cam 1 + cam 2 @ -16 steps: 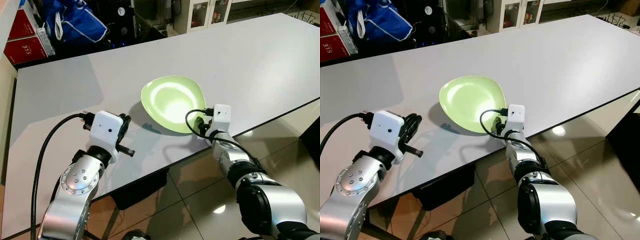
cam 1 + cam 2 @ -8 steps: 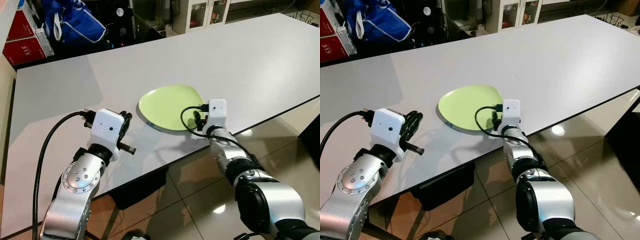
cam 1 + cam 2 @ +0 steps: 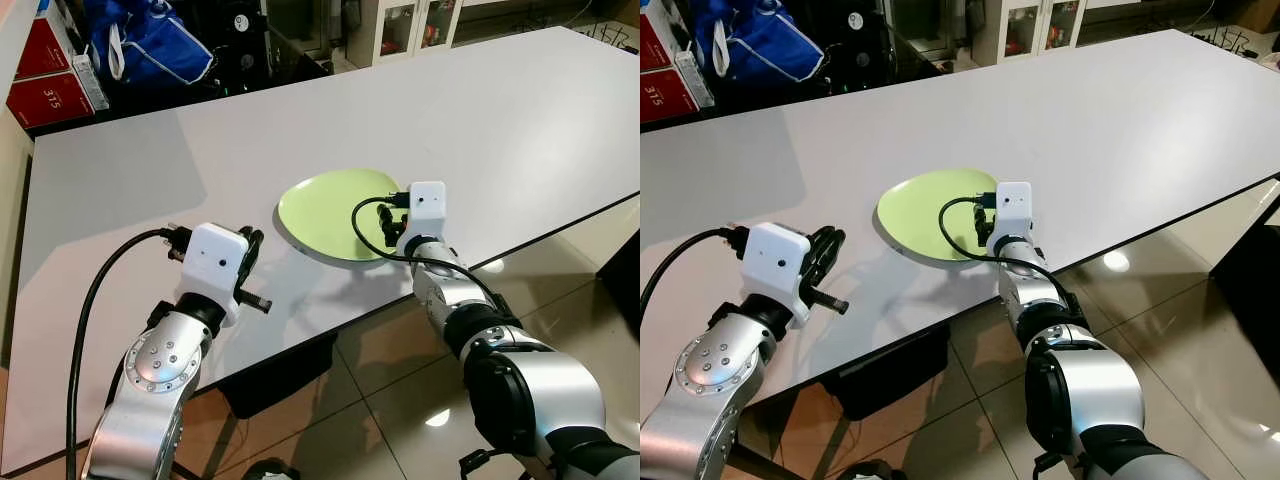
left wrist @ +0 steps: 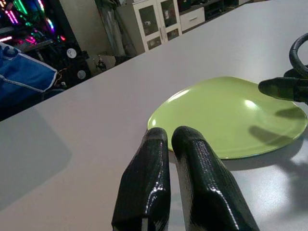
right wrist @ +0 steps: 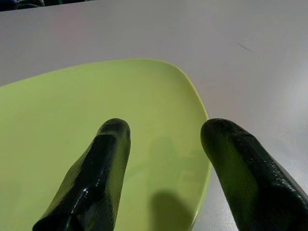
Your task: Setting the table
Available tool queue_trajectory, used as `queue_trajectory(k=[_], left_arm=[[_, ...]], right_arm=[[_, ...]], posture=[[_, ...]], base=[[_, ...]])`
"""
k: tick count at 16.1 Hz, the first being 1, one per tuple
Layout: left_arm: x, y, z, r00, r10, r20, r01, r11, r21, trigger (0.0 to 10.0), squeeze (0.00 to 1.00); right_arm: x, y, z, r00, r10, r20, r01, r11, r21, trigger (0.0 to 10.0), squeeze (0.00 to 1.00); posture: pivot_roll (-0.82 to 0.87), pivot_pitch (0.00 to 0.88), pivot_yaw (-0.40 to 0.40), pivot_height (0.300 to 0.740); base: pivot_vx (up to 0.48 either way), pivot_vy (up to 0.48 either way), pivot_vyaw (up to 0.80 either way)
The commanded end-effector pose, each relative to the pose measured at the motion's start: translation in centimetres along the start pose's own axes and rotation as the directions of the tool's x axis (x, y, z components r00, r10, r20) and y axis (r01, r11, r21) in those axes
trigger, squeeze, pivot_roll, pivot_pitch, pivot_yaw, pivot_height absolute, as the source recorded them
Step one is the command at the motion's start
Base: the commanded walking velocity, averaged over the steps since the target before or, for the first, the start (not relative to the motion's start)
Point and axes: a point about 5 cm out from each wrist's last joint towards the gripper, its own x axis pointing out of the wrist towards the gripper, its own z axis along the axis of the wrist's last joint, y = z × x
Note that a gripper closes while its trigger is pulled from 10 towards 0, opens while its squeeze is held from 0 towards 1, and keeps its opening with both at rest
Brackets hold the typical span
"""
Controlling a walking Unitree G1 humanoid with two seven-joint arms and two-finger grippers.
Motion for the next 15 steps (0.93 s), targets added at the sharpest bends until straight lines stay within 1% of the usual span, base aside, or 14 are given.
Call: queue_trajectory(k=[1,2,3,5,6,7,8,9,10,11,12,15], left_arm=[[0.0,0.0,-0.1,1.000,0.005,-0.002,-0.005,1.000,0.006,10.0,0.00],[0.1,0.0,-0.2,1.000,0.008,-0.005,-0.008,1.000,0.005,10.0,0.00],[0.3,0.2,-0.5,0.999,0.029,-0.022,-0.030,0.999,-0.033,10.0,0.00],[0.8,0.6,-1.1,0.997,0.059,-0.051,-0.064,0.992,-0.107,10.0,0.00],[1.5,1.2,-1.9,0.993,0.086,-0.083,-0.098,0.984,-0.151,10.0,0.00],[2.2,1.5,-2.5,0.989,0.104,-0.103,-0.121,0.977,-0.178,10.0,0.00],[2.4,1.6,-2.7,0.988,0.108,-0.107,-0.127,0.975,-0.182,10.0,0.00],[3.2,1.8,-3.2,0.985,0.126,-0.116,-0.148,0.967,-0.207,10.0,0.00],[3.5,1.9,-3.4,0.984,0.131,-0.120,-0.155,0.963,-0.220,10.0,0.00],[4.2,1.8,-3.6,0.983,0.134,-0.126,-0.162,0.954,-0.251,10.0,0.00],[5.2,1.6,-3.6,0.984,0.137,-0.118,-0.164,0.949,-0.271,10.0,0.00],[6.5,1.6,-3.1,0.986,0.141,-0.086,-0.160,0.944,-0.287,10.0,0.00]], right_arm=[[0.3,0.1,1.2,0.999,-0.003,0.042,0.003,1.000,0.006,10.0,0.00],[0.4,0.0,1.9,0.997,-0.006,0.074,0.005,1.000,0.014,10.0,0.00],[0.5,-0.2,2.7,0.993,0.004,0.116,-0.006,1.000,0.015,10.0,0.00],[0.4,-0.6,3.1,0.989,0.016,0.150,-0.021,0.999,0.031,10.0,0.00],[0.2,-1.2,3.1,0.984,0.019,0.178,-0.025,0.999,0.030,10.0,0.00],[0.0,-1.6,3.0,0.980,0.013,0.196,-0.019,0.999,0.030,10.0,0.00],[0.0,-1.8,3.0,0.980,0.010,0.201,-0.016,0.999,0.029,10.0,0.00],[-0.2,-2.0,2.9,0.975,0.007,0.222,-0.015,0.999,0.035,10.0,0.00],[-0.3,-2.0,2.9,0.973,0.007,0.230,-0.017,0.999,0.041,10.0,0.00],[-0.6,-2.0,2.9,0.966,0.013,0.260,-0.020,0.999,0.025,10.0,0.00],[-1.0,-1.8,2.7,0.956,0.039,0.292,-0.040,0.999,-0.002,10.0,0.00],[-1.8,-1.8,2.0,0.947,0.038,0.319,-0.049,0.998,0.027,10.0,0.00]], posture=[[0.27,0.004,0.013,0.740],[0.27,0.002,0.012,0.740],[0.26,0.000,0.012,0.740],[0.24,0.000,0.010,0.740],[0.21,0.000,0.004,0.740],[0.19,0.000,0.000,0.740],[0.18,0.000,-0.001,0.740],[0.15,0.000,-0.004,0.740],[0.14,0.000,-0.005,0.740],[0.12,0.000,-0.010,0.740],[0.09,0.000,-0.015,0.740],[0.08,0.000,-0.014,0.740]], base=[[0.000,0.000,0.00],[0.000,0.000,0.00],[0.000,0.000,0.00],[0.000,0.000,0.00],[0.000,0.000,0.00],[0.000,0.000,0.00],[0.000,0.000,0.00],[0.000,0.000,0.00],[0.000,0.000,0.00],[0.000,0.000,0.00],[0.000,0.000,0.00],[0.000,0.000,0.00]])
